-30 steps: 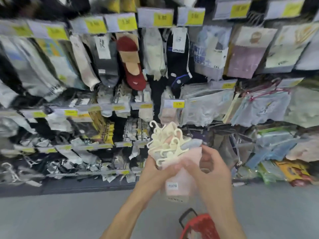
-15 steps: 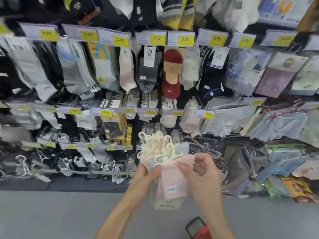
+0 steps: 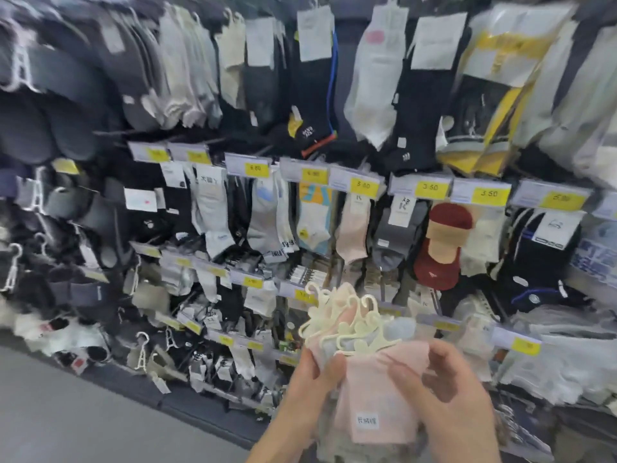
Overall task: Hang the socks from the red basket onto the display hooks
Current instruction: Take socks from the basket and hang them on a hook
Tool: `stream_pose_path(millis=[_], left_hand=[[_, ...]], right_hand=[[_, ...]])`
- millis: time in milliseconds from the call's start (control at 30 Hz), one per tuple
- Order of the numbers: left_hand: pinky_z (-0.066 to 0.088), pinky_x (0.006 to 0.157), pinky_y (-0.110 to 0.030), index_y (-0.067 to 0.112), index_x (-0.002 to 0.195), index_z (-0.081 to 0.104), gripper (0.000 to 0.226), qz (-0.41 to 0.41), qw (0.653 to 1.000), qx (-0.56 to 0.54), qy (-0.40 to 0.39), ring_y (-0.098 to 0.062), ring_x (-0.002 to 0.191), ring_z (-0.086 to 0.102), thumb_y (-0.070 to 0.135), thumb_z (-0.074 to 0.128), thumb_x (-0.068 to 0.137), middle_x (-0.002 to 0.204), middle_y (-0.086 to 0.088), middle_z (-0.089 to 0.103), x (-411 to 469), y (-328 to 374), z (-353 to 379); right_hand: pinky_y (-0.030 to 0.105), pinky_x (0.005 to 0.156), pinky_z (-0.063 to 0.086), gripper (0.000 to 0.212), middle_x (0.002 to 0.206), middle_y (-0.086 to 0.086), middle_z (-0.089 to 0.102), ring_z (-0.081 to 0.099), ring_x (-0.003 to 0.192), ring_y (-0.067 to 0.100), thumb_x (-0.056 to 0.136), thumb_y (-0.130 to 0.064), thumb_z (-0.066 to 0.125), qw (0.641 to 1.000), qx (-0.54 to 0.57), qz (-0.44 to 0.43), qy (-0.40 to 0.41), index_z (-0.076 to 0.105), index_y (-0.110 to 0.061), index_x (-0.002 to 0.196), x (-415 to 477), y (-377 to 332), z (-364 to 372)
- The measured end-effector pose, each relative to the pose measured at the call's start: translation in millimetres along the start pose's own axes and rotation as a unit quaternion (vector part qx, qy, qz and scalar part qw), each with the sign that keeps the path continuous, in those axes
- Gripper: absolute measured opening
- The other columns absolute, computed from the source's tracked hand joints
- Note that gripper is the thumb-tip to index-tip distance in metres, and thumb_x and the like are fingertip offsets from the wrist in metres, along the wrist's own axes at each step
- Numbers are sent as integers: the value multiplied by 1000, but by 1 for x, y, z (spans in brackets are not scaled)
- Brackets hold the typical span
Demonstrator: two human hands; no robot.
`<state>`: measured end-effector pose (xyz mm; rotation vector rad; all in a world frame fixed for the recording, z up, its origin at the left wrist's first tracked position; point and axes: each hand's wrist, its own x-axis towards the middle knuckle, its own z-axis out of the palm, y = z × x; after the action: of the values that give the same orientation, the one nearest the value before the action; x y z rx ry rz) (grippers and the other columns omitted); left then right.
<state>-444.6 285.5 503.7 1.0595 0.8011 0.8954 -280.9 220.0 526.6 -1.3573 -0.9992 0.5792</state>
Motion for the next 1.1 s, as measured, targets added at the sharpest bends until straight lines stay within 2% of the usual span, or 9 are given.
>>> stream_pose_path(millis=[100, 167, 233, 400, 533, 667, 733, 900, 1100], left_hand=[[55, 96, -30, 26, 132, 49, 116, 47, 998, -4, 34, -10, 112, 69, 73, 88, 33, 121, 9, 72, 12, 39, -6], [58, 83, -26, 22, 129, 51, 121, 85, 995, -25, 52, -13, 106, 72, 67, 93, 26, 117, 3, 75, 19, 64, -11], [59, 82, -29, 19, 131, 50, 124, 113, 990, -48, 66, -20, 108, 72, 62, 96, 25, 119, -3, 74, 24, 87, -16], [49, 106, -46, 24, 125, 54, 121, 144, 982, 10, 120, -24, 116, 67, 79, 87, 22, 124, -2, 72, 35, 117, -36], [48, 106, -49, 29, 118, 56, 115, 151, 977, 31, 146, -23, 116, 68, 81, 85, 20, 118, 3, 74, 46, 123, -45], [60, 86, -33, 31, 130, 52, 110, 172, 976, 15, 134, -20, 114, 69, 76, 87, 37, 125, 4, 72, 53, 130, -44], [60, 78, -28, 32, 130, 54, 107, 179, 973, 16, 145, -17, 112, 70, 79, 84, 39, 124, 6, 72, 57, 135, -46], [56, 81, -34, 23, 131, 55, 110, 206, 964, 31, 166, -23, 111, 70, 83, 80, 42, 122, 1, 73, 74, 147, -57], [57, 85, -38, 17, 125, 60, 77, 247, 952, 41, 175, -23, 107, 71, 54, 75, 59, 119, -4, 74, 98, 174, -91]], right_hand=[[24, 68, 55, 46, 94, -13, 72, 68, 83, 7, 50, -53, 87, 996, -15, -75, -35, 71, -40, 91, 29, -28, 21], [15, 72, 52, 38, 107, -18, 65, 63, 98, 1, 56, -43, 94, 984, -27, -169, -53, 72, -42, 86, 49, -48, 34], [17, 77, 53, 29, 120, -19, 61, 60, 110, 1, 64, -35, 90, 972, -19, -214, -93, 72, -36, 87, 69, -66, 45], [22, 84, 53, 34, 136, -22, 55, 58, 119, 3, 61, -41, 83, 957, 2, -237, -168, 72, -30, 92, 109, -90, 65], [32, 81, 57, 34, 118, -13, 67, 68, 102, 16, 59, -36, 82, 960, 54, -202, -184, 74, -25, 90, 125, -91, 77], [12, 63, 49, 23, 99, -1, 67, 63, 78, 5, 71, -20, 81, 961, 85, -183, -189, 70, -33, 87, 132, -100, 85], [12, 64, 49, 27, 101, -3, 69, 66, 82, 6, 78, -11, 77, 961, 101, -171, -194, 69, -35, 88, 137, -102, 90], [16, 60, 51, 22, 95, -9, 70, 66, 80, 5, 85, -10, 74, 959, 143, -165, -182, 67, -31, 88, 149, -108, 109], [16, 65, 51, 27, 94, -7, 69, 64, 83, 5, 84, -17, 77, 957, 108, -157, -219, 63, -35, 96, 176, -119, 145]])
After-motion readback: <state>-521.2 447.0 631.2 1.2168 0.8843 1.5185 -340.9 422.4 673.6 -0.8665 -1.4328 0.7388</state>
